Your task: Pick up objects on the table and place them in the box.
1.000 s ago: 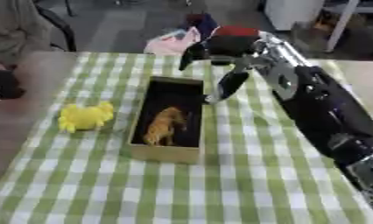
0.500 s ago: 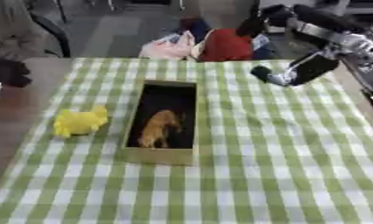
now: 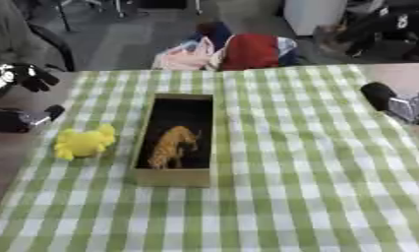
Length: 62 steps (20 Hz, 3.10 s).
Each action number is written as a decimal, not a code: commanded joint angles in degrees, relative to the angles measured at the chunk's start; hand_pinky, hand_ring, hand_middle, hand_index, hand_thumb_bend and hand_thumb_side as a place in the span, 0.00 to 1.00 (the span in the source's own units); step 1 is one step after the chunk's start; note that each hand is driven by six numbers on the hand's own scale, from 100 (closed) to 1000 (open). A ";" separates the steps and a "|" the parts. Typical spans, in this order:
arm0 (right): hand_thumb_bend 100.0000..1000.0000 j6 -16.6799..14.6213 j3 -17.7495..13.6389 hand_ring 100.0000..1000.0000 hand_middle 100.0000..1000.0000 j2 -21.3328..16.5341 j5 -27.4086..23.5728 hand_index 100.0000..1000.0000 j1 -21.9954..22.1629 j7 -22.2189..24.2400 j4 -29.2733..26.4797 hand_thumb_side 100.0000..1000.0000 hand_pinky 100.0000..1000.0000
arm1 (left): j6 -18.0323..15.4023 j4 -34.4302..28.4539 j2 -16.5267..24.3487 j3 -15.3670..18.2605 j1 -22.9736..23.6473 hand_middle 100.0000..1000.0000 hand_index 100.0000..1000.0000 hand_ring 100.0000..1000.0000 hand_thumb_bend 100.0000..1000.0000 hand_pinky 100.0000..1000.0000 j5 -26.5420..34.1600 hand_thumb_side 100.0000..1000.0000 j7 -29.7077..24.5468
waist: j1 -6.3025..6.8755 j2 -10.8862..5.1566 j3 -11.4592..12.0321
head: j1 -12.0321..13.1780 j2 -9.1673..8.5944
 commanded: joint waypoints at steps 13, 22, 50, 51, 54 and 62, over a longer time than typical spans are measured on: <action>0.00 2.42 -4.23 0.81 0.72 -1.82 -3.89 0.83 4.19 -1.60 -1.09 0.23 0.66 | -8.03 18.51 -4.10 -1.45 -9.12 0.66 0.78 0.67 0.59 0.68 -26.19 0.38 -2.13 | 0.18 -0.45 -2.59 | 1.40 0.79; 0.00 3.02 -4.20 0.81 0.72 -1.11 -4.20 0.83 5.00 -1.26 -0.62 0.26 0.66 | -6.72 23.61 -6.89 -0.54 -9.26 0.58 0.72 0.58 0.36 0.62 -32.96 0.09 2.64 | 0.25 -0.24 -3.44 | 1.38 1.01; 0.00 4.19 -2.01 0.81 0.71 0.95 -5.49 0.82 2.47 1.18 -0.15 0.35 0.65 | -7.13 19.38 -18.23 -3.39 -20.58 0.47 0.63 0.50 0.00 0.58 -26.17 0.02 7.20 | 0.63 0.86 -9.47 | 4.18 -0.30; 0.00 4.20 -2.02 0.81 0.71 0.98 -5.47 0.82 2.50 1.21 -0.11 0.35 0.65 | -7.36 19.83 -18.48 -3.45 -20.51 0.48 0.63 0.50 0.00 0.58 -26.98 0.02 6.80 | 0.65 0.93 -9.60 | 4.20 -0.33; 0.00 4.20 -2.11 0.81 0.70 1.00 -5.37 0.82 2.75 1.20 0.03 0.35 0.65 | -7.72 20.70 -18.48 -3.41 -20.12 0.57 0.73 0.58 0.12 0.63 -29.41 0.01 5.33 | 0.65 1.05 -9.70 | 4.12 -0.29; 0.00 4.50 -1.62 0.81 0.70 2.56 -4.44 0.82 1.04 1.70 2.80 0.36 0.65 | -6.90 19.87 -16.08 -2.05 -19.17 0.71 0.79 0.69 0.67 0.71 -29.82 0.59 4.55 | 0.46 0.84 -8.81 | 3.67 -0.15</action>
